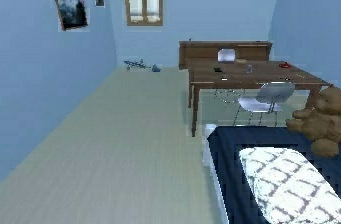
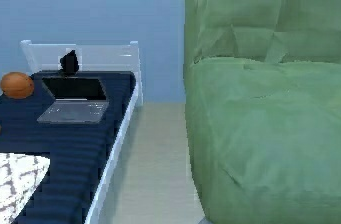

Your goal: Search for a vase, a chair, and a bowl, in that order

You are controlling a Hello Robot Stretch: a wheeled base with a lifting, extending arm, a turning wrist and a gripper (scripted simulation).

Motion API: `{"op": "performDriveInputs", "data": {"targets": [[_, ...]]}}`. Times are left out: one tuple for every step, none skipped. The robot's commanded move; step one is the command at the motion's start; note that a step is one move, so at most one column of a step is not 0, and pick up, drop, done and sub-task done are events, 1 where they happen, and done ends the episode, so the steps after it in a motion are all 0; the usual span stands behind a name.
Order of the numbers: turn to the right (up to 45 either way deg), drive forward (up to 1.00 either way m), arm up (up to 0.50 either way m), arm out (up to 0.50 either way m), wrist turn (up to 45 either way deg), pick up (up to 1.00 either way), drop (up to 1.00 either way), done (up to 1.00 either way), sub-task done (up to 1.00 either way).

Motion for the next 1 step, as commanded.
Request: {"op": "performDriveInputs", "data": {"targets": [[0.0, 1.00, 0.00, 0.00, 0.0, 0.00, 0.00, 0.00, 0.00]]}}
